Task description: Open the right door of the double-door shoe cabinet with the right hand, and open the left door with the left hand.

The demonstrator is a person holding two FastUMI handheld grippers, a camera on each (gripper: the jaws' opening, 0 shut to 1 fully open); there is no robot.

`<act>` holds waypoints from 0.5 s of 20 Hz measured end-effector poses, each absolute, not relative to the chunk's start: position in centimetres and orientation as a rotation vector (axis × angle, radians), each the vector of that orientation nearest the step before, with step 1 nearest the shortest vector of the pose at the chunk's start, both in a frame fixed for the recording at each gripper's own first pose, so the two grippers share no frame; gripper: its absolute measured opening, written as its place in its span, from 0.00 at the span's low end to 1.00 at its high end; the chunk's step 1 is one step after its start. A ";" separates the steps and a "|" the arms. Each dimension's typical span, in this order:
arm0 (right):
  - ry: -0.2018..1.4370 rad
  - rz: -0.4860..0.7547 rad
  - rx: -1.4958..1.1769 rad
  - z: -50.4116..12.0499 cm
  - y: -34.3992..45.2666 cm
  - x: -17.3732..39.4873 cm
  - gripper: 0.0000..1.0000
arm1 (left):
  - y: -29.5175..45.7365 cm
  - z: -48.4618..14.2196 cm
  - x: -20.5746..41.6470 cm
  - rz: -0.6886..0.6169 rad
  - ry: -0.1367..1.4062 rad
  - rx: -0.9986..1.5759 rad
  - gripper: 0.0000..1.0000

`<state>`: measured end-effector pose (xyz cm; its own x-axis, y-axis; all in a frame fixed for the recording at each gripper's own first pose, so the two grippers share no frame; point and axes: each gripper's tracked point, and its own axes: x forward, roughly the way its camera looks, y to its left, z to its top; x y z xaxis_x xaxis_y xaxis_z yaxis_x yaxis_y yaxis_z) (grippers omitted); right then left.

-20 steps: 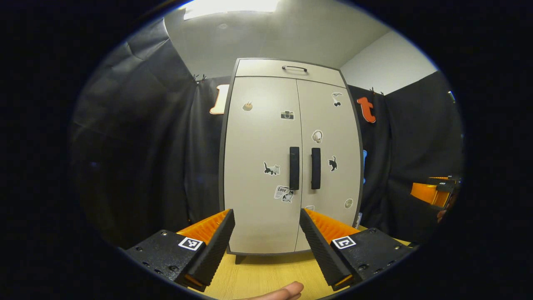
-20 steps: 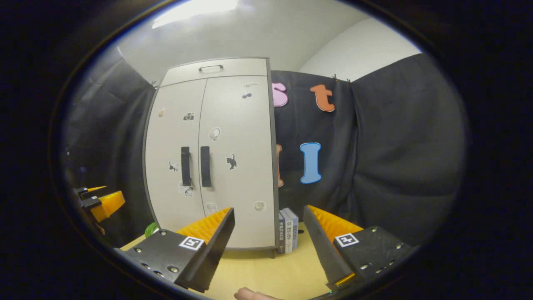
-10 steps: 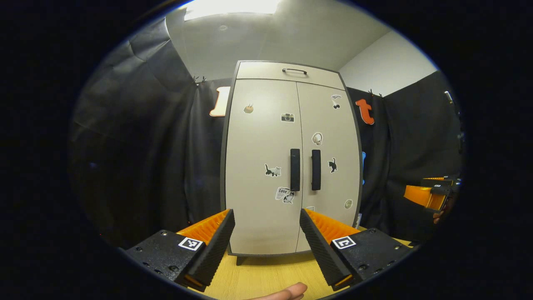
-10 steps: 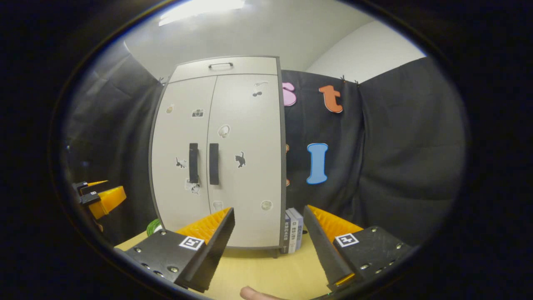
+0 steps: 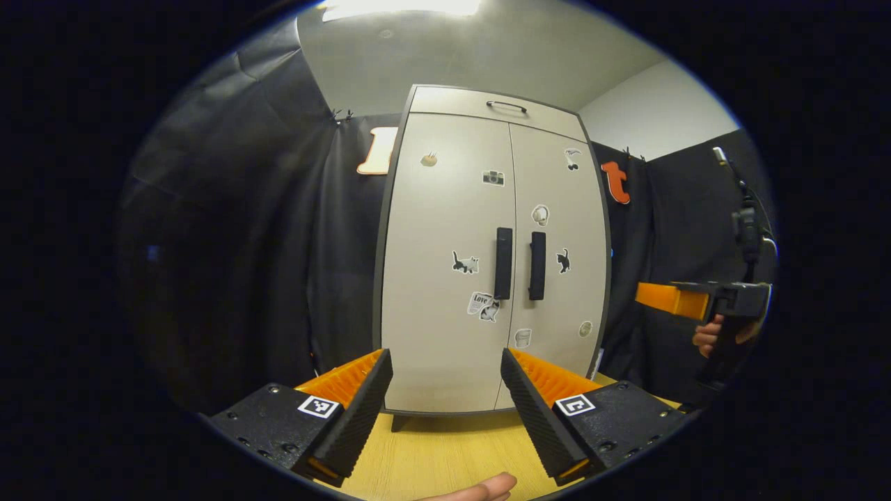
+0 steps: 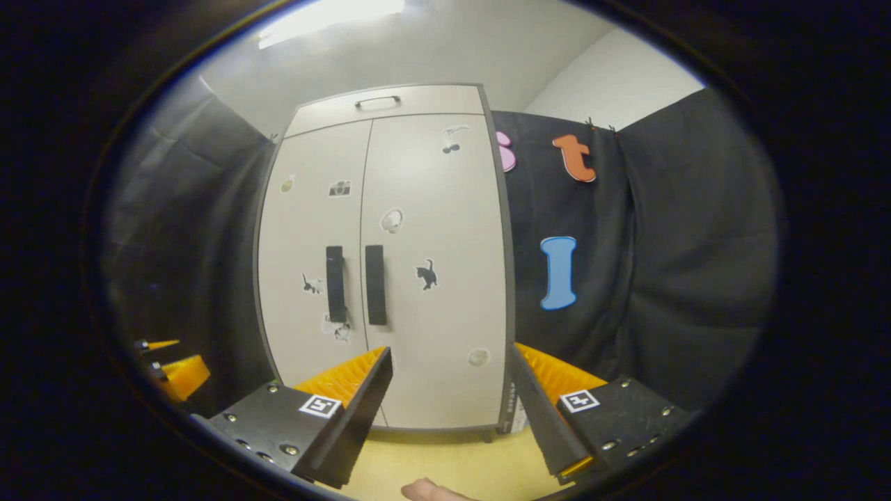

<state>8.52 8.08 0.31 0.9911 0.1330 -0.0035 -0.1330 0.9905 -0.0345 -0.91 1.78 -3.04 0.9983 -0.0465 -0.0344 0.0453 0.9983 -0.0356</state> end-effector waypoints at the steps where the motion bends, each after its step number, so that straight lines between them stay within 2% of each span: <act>1: -0.005 0.144 -0.033 0.7 9.0 10.0 0.98 | 2.3 -3.1 -1.0 -0.035 0.030 -0.022 0.97; 2: -0.012 0.147 -0.036 1.1 9.8 11.6 0.94 | 2.9 -3.1 -1.0 -0.022 0.026 -0.012 0.97; 3: -0.015 0.150 -0.037 1.3 10.7 13.2 0.94 | 3.2 -3.4 -1.2 -0.016 0.028 -0.012 0.97; 4: -0.011 0.155 -0.042 1.4 11.6 15.0 0.98 | 3.4 -3.7 -1.3 -0.019 0.032 -0.020 0.97; 10: -0.023 0.249 -0.041 2.0 17.8 22.6 0.99 | 5.6 -5.6 -2.4 -0.030 0.054 -0.038 0.98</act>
